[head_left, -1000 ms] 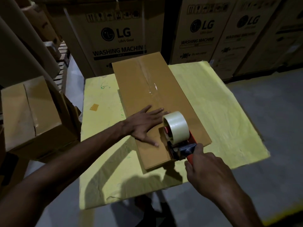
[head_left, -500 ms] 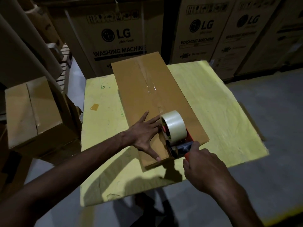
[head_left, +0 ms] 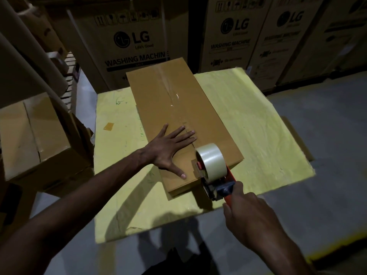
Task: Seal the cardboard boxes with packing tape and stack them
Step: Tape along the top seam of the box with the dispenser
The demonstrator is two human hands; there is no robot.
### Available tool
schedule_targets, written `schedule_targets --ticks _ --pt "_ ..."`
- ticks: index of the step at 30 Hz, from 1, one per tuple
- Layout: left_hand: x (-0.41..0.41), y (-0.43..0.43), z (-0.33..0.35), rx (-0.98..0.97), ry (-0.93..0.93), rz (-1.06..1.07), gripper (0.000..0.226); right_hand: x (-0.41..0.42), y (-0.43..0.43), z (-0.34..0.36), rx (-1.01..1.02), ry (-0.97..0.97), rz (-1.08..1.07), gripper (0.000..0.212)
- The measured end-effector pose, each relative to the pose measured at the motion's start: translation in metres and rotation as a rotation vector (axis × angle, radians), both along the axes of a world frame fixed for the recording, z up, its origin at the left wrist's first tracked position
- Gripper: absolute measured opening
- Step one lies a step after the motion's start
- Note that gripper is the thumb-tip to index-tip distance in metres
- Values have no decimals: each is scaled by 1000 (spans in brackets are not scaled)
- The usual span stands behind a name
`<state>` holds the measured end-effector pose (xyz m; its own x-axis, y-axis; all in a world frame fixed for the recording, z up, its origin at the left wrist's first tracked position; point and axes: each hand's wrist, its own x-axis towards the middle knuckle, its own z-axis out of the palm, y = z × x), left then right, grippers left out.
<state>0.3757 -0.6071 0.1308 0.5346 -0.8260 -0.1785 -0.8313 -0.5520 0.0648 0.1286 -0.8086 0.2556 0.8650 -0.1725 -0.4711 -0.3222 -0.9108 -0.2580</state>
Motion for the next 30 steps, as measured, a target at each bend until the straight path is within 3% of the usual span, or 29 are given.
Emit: schedule_targets --ticks 10,14,16,30 --pt "-61 -21 -27 -69 -53 -147 133 -7 2 -7 -33 -55 -6 20" --pt "-69 -27 -33 -115 -78 -77 78 -12 3 -11 -32 -71 -11 20" --pt "-66 -23 -35 -116 -93 -113 69 -17 3 -10 -29 -91 -12 20" --pt "-62 -20 -31 -157 -49 -74 102 -34 6 -36 -84 -234 -37 30"
